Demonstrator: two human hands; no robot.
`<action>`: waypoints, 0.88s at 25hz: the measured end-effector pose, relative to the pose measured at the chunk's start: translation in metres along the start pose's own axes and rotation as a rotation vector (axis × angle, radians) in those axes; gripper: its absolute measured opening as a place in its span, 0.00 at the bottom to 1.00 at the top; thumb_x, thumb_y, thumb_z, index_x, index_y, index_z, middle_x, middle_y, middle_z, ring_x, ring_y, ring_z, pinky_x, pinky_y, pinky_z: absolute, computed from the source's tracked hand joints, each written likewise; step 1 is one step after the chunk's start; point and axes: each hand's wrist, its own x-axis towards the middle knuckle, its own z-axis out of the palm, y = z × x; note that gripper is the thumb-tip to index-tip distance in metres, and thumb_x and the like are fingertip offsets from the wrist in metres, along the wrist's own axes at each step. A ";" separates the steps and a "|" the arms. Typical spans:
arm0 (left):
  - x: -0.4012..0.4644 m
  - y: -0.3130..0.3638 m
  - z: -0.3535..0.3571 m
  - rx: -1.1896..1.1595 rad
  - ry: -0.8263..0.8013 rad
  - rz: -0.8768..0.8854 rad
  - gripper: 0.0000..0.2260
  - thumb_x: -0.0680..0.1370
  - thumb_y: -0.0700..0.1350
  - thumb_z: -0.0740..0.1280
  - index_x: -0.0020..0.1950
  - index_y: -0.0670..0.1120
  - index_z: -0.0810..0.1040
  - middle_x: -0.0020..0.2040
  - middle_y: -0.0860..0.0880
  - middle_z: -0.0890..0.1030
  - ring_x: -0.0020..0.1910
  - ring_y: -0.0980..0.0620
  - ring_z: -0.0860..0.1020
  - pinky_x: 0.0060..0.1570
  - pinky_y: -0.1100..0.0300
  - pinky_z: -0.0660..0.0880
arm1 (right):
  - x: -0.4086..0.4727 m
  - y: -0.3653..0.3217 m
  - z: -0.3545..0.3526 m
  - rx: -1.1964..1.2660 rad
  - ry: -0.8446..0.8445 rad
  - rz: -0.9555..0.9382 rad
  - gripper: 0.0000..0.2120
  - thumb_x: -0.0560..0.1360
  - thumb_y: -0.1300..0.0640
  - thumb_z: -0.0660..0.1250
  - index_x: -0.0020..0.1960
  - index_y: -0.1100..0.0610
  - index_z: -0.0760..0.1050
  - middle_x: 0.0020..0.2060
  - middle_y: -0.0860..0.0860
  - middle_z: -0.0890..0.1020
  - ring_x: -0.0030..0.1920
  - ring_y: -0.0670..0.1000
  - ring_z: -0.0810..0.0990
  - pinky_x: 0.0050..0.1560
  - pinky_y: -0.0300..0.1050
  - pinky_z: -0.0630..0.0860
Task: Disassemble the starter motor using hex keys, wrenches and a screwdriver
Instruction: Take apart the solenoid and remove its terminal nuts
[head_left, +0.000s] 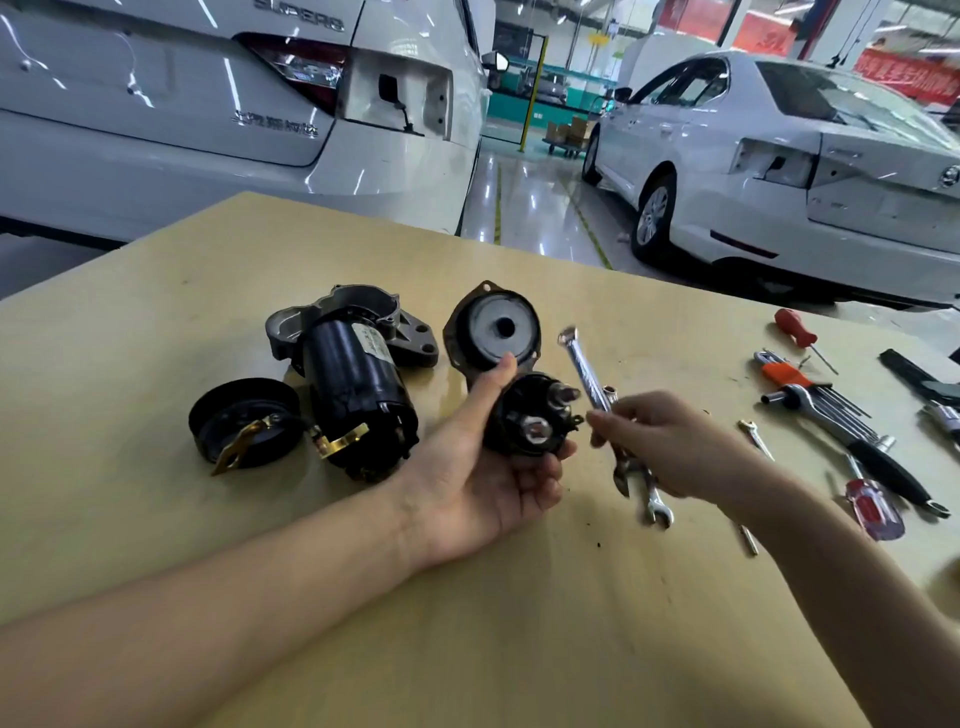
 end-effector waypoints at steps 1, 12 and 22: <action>0.001 -0.002 0.001 0.019 0.018 0.011 0.22 0.68 0.61 0.69 0.42 0.41 0.83 0.38 0.42 0.80 0.31 0.51 0.76 0.32 0.60 0.78 | -0.002 0.002 0.002 -0.043 -0.083 0.034 0.15 0.79 0.49 0.62 0.39 0.56 0.76 0.17 0.45 0.73 0.17 0.42 0.69 0.17 0.32 0.62; 0.003 -0.007 0.004 -0.019 0.083 0.037 0.22 0.65 0.55 0.72 0.52 0.42 0.80 0.43 0.42 0.83 0.38 0.48 0.83 0.38 0.60 0.80 | -0.033 -0.006 -0.003 0.098 0.057 -0.221 0.19 0.65 0.48 0.75 0.53 0.43 0.74 0.35 0.49 0.81 0.29 0.50 0.76 0.30 0.45 0.74; 0.002 -0.007 0.003 0.028 0.060 0.057 0.20 0.66 0.57 0.70 0.51 0.45 0.81 0.42 0.45 0.83 0.39 0.50 0.83 0.37 0.61 0.79 | -0.040 -0.020 0.022 0.139 0.522 -0.410 0.04 0.70 0.55 0.73 0.38 0.54 0.83 0.28 0.44 0.83 0.31 0.42 0.82 0.35 0.34 0.76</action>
